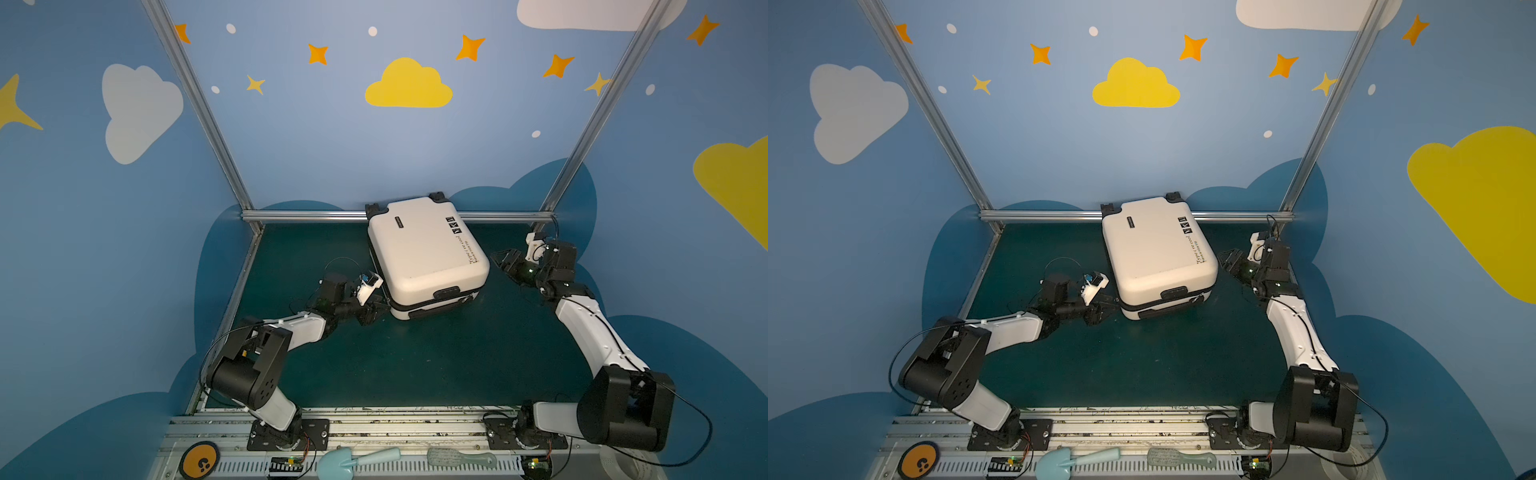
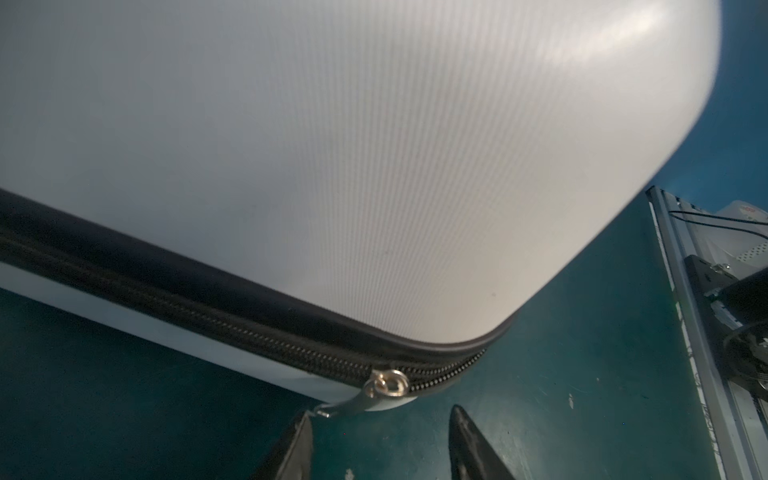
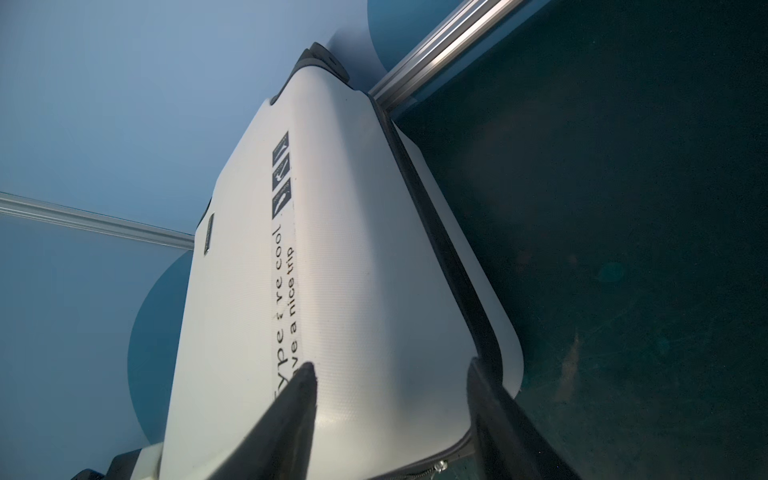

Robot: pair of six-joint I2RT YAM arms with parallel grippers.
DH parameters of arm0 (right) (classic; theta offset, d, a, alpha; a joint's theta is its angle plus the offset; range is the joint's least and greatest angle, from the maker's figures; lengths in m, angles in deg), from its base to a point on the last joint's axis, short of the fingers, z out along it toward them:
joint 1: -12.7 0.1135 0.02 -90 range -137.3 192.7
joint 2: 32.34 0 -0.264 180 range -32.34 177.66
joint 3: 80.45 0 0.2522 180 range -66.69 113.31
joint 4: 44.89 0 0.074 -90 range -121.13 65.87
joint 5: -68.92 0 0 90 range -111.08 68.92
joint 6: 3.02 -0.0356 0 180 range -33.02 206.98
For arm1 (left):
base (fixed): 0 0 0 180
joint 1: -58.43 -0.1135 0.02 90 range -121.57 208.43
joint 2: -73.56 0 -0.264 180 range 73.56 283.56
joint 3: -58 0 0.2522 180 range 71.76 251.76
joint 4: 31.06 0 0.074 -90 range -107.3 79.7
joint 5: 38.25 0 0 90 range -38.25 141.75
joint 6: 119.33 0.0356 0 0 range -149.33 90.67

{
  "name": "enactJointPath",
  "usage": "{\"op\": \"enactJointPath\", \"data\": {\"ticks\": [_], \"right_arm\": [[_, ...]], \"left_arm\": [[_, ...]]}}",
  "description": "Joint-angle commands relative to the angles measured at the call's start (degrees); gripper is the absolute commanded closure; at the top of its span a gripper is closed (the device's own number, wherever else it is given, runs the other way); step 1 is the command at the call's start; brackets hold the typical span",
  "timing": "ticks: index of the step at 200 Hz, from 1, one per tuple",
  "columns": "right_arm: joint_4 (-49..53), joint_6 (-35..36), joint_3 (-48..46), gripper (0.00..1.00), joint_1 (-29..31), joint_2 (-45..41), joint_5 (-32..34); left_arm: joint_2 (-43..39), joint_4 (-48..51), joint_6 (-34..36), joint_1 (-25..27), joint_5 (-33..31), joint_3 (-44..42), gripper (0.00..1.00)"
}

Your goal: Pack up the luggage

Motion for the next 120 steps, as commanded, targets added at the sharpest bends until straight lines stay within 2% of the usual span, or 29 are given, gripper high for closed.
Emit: {"op": "enactJointPath", "data": {"ticks": [1,32,52,70,120], "right_arm": [[-2.6,-1.3,2.2,0.42,-0.4,1.2,-2.6],[-4.3,-3.2,2.6,0.42,-1.1,4.3,-5.9],[-5.0,-3.7,3.9,0.42,-1.9,7.0,-10.4],[-5.5,-3.7,4.8,0.43,-2.4,9.3,-13.9],[-7.3,-4.9,4.1,0.44,-2.4,10.8,-15.0]], "left_arm": [[1.8,-0.3,1.5,-0.4,3.3,1.8,0.50],[4.1,-0.5,1.7,-0.5,5.3,3.3,0.54],[4.5,-1.2,1.6,-0.7,5.4,3.4,0.54],[4.8,-1.8,1.3,-0.9,6.0,3.5,0.59],[4.9,-3.3,0.2,-0.9,7.0,2.7,0.68]]}}
